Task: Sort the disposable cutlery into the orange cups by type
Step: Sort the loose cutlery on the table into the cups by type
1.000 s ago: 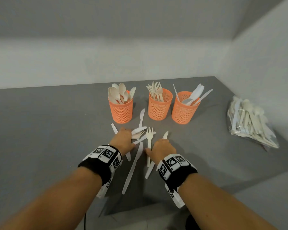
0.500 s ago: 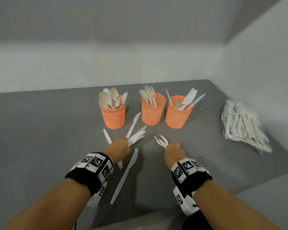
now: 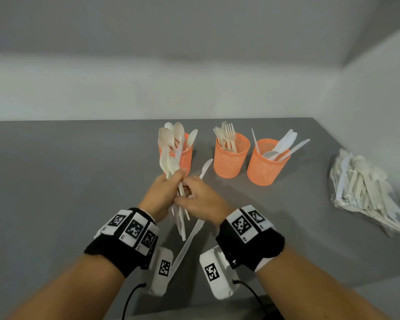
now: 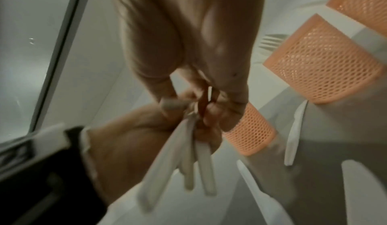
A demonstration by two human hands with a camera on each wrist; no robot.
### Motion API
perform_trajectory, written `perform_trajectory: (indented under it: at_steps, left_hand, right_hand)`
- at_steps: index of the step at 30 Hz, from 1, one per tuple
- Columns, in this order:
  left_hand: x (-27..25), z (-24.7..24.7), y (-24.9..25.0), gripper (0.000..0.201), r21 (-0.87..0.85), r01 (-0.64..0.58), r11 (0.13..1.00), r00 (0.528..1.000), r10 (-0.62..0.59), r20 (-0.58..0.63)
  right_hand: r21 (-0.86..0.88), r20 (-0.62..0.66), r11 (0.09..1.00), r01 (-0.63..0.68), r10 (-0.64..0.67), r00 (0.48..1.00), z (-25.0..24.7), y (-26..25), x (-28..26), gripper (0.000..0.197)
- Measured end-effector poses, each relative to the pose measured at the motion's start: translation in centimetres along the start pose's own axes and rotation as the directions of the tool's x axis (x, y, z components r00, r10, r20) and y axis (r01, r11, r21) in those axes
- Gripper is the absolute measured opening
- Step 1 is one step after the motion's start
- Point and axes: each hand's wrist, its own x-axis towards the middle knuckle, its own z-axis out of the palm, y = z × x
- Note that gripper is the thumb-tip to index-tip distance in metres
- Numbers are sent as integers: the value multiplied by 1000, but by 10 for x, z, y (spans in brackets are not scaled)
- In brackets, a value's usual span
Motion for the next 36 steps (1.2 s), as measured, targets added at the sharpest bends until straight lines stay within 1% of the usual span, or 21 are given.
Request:
perform_trajectory:
  at_steps: [1, 3, 4, 5, 7, 8, 10, 11, 14, 16, 18, 20, 22, 23, 25, 27, 29, 30, 32, 33, 36]
  left_hand:
    - [2, -9, -1, 26, -7, 8, 1000, 999, -8, -46]
    - [6, -27, -3, 29, -11, 36, 999, 989, -38, -145]
    - [7, -33, -3, 30, -35, 58, 998, 982, -63, -176]
    - [6, -38, -2, 30, -78, 77, 994, 978, -90, -190]
    - [3, -46, 1, 30, -141, 103, 985, 978, -125, -164]
    - [1, -48, 2, 30, -151, 111, 982, 980, -133, -145]
    - [-3, -51, 3, 30, -160, 104, 982, 986, -123, -111]
    - [-5, -53, 3, 30, -163, 99, 982, 988, -116, -99]
    - [-8, -58, 3, 33, -134, 76, 988, 993, -87, -78]
    - [-9, -62, 3, 34, -110, 62, 992, 996, -69, -62]
    - [-10, -63, 3, 34, -92, 54, 994, 997, -59, -43]
    - [-10, -63, 4, 34, -77, 53, 996, 998, -55, -27]
    - [-11, -62, 4, 35, -64, 53, 997, 998, -54, -14]
    - [-10, -61, 4, 36, -62, 53, 997, 999, -54, -9]
    - [-10, -59, 4, 36, -65, 57, 996, 998, -57, 0]
    - [-8, -57, 3, 37, -60, 67, 996, 998, -67, 0]
    - [-7, -53, 1, 38, -50, 83, 995, 997, -83, 2]
    - [-7, -51, 1, 38, -52, 92, 994, 996, -92, 5]
    - [-8, -48, 1, 37, -56, 106, 993, 994, -105, 12]
    - [-9, -48, 1, 36, -52, 109, 993, 994, -108, 15]
    - [-10, -52, 0, 38, -35, 96, 995, 995, -95, 18]
  right_hand:
    - [33, 49, 999, -27, 25, 999, -5, 1, 3, 6]
    - [87, 45, 989, -115, 112, 993, -14, 8, 15, 13]
    - [66, 12, 986, -154, 153, 988, -16, 17, 24, 15]
    - [-44, -23, 982, -182, 182, 983, -19, 23, 33, 17]
    - [-326, -40, 918, -224, 223, 974, -20, 35, 49, 26]
    - [-415, -30, 879, -232, 242, 970, -20, 39, 55, 30]
    - [-519, 0, 823, -232, 271, 962, -17, 45, 66, 33]
    - [-559, -6, 793, -244, 290, 957, -15, 47, 68, 34]
    - [-597, -91, 743, -303, 313, 945, -13, 57, 71, 45]
    - [-641, -113, 695, -327, 336, 935, -17, 59, 66, 43]
    - [-664, -107, 678, -315, 331, 938, -23, 67, 60, 43]
    - [-684, -108, 644, -342, 374, 921, -27, 80, 58, 41]
    - [-695, -124, 612, -377, 415, 901, -30, 80, 49, 36]
    - [-683, -142, 609, -404, 431, 891, -32, 72, 42, 32]
    - [-638, -170, 637, -432, 431, 886, -32, 59, 28, 25]
    - [-561, -146, 712, -422, 417, 897, -24, 49, 15, 21]
    - [-469, -92, 783, -408, 417, 904, -6, 41, -1, 30]
    - [-458, -56, 789, -409, 434, 899, 4, 39, -7, 34]
    - [-510, -20, 763, -397, 451, 892, 17, 44, -13, 40]
    - [-517, -29, 754, -406, 458, 888, 20, 48, -15, 39]
    - [-459, -70, 758, -464, 490, 869, 16, 53, -17, 28]
